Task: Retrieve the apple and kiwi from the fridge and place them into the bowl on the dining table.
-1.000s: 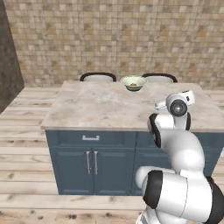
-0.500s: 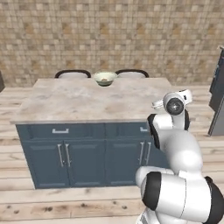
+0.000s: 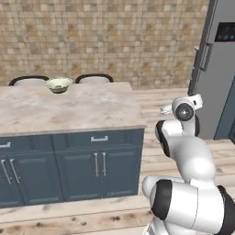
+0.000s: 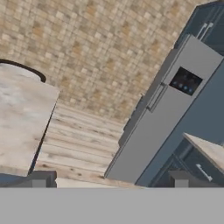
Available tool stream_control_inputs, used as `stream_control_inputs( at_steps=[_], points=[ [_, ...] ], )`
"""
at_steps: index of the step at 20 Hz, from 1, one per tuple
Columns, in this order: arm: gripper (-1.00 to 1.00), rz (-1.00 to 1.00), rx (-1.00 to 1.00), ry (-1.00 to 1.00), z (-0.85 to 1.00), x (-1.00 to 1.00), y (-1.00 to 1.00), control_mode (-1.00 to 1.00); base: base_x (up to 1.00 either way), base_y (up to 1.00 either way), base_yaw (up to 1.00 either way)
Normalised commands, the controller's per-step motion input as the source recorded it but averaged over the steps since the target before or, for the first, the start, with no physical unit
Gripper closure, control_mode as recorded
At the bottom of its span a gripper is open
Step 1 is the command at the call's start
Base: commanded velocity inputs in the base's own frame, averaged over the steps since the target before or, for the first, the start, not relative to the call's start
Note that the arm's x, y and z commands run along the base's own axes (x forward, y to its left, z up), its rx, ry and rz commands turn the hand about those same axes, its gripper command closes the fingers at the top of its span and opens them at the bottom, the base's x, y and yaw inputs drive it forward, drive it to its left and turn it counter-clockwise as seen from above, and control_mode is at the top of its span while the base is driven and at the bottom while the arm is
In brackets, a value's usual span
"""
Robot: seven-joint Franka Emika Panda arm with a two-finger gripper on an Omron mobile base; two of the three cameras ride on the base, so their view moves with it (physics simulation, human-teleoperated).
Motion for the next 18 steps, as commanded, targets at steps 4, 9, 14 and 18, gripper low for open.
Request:
stream_control_inputs(
  at_steps=[4,9,14,18],
  points=[
    [-1.0,0.0,0.0,0.0,0.0,0.0,0.0,1.0,0.17,-0.83,-0.11],
    [-1.0,0.0,0.0,0.0,0.0,0.0,0.0,1.0,0.81,-0.42,0.0],
    [-1.0,0.0,0.0,0.0,0.0,0.0,0.0,1.0,1.0,-0.04,0.02],
    [-1.0,0.0,0.0,0.0,0.0,0.0,0.0,1.0,1.0,0.0,0.06]
  ],
)
